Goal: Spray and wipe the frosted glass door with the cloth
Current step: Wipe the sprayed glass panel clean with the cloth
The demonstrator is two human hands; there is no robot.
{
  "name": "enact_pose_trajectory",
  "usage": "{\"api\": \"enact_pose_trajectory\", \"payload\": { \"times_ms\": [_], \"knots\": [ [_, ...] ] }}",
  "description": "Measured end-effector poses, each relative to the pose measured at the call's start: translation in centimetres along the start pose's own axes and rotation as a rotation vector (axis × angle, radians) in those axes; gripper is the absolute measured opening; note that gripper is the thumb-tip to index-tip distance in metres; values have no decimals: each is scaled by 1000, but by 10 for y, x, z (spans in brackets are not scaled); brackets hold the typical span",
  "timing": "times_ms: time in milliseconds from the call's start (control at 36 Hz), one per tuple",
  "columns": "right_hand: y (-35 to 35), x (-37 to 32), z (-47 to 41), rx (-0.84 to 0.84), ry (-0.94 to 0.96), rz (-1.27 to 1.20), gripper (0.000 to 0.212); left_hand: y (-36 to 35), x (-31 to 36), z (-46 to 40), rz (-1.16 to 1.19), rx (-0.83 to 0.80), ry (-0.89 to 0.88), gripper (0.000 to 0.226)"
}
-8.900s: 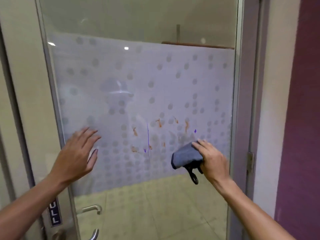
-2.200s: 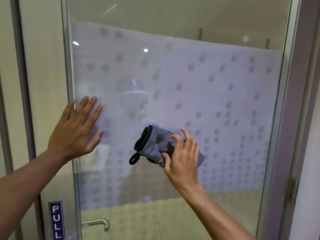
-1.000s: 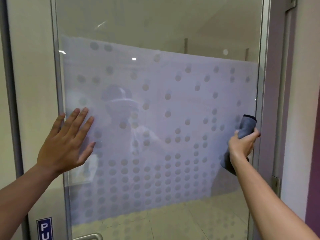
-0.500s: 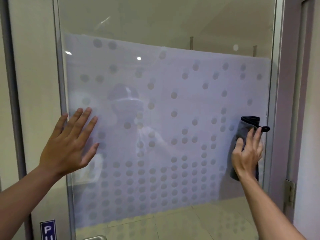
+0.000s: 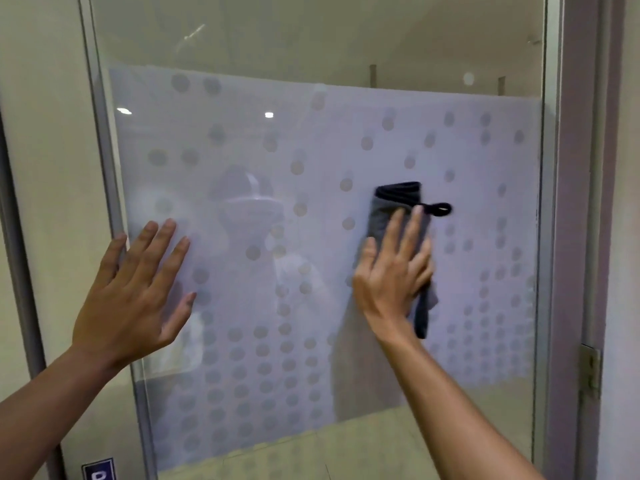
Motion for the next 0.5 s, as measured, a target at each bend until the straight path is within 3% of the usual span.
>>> {"api": "enact_pose_trajectory", "payload": {
  "times_ms": [250, 500],
  "knots": [
    [-23, -80, 101, -137, 759, -70, 64, -4, -1, 1, 17, 48, -18, 79],
    [-29, -21, 235, -226, 1219, 19, 58, -9, -4, 1, 38, 48, -30, 83]
  ]
}}
Point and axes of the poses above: each hand's wrist, its own z-axis away from the middle knuckle, its own y-axis out of the back of the hand, x = y × z, the point moved 3 cm from there along -z, towards the middle knuckle, and after that the axes turned 15 degrees about y, right-handed, at the moved point
